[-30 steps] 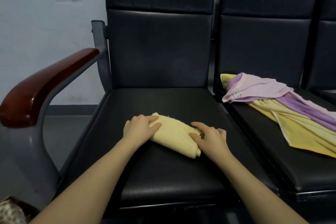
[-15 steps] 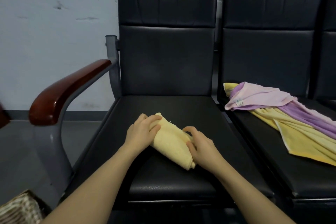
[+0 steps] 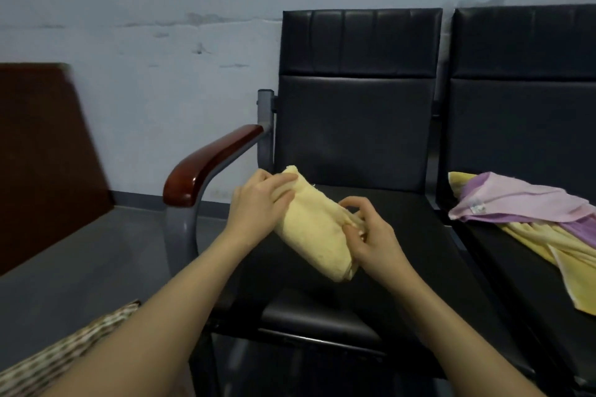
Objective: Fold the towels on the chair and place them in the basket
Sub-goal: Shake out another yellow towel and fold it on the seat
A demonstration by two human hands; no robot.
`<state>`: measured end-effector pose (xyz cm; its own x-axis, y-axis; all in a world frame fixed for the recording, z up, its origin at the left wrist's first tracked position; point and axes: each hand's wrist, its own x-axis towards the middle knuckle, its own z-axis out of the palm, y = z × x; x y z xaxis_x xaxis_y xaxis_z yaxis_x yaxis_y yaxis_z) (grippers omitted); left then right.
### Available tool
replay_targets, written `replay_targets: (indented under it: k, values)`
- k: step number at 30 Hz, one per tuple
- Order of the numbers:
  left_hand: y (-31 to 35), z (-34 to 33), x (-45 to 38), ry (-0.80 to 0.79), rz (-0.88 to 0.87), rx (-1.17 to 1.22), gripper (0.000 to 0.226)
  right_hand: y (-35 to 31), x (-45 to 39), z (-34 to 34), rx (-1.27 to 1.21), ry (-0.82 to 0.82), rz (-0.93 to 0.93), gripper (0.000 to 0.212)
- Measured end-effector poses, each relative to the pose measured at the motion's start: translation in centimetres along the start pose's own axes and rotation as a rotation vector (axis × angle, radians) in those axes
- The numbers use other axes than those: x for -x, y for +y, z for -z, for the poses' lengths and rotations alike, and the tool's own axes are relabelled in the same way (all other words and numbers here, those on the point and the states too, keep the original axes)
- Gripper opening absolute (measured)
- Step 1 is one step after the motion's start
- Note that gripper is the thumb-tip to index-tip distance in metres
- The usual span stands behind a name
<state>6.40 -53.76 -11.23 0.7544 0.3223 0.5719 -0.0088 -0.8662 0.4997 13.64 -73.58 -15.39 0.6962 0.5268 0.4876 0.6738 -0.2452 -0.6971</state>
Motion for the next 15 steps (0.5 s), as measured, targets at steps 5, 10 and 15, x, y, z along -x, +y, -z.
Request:
replay_targets:
  k: [5, 10, 15]
  values:
    - [-3.2, 6.1, 0.5, 0.123, -0.007, -0.061, 0.030, -4.2, -2.6, -4.2, -0.062, -0.038, 0.111, 0.032]
    - [-9.2, 11.9, 3.0, 0.206, 0.088, -0.104, 0.034, -8.6, -4.5, -10.7, -0.126, -0.157, 0.205, 0.033]
    - [-17.0, 16.0, 8.4, 0.240, 0.255, -0.173, 0.030, -11.5, -4.1, -19.5, -0.153, -0.302, 0.286, 0.034]
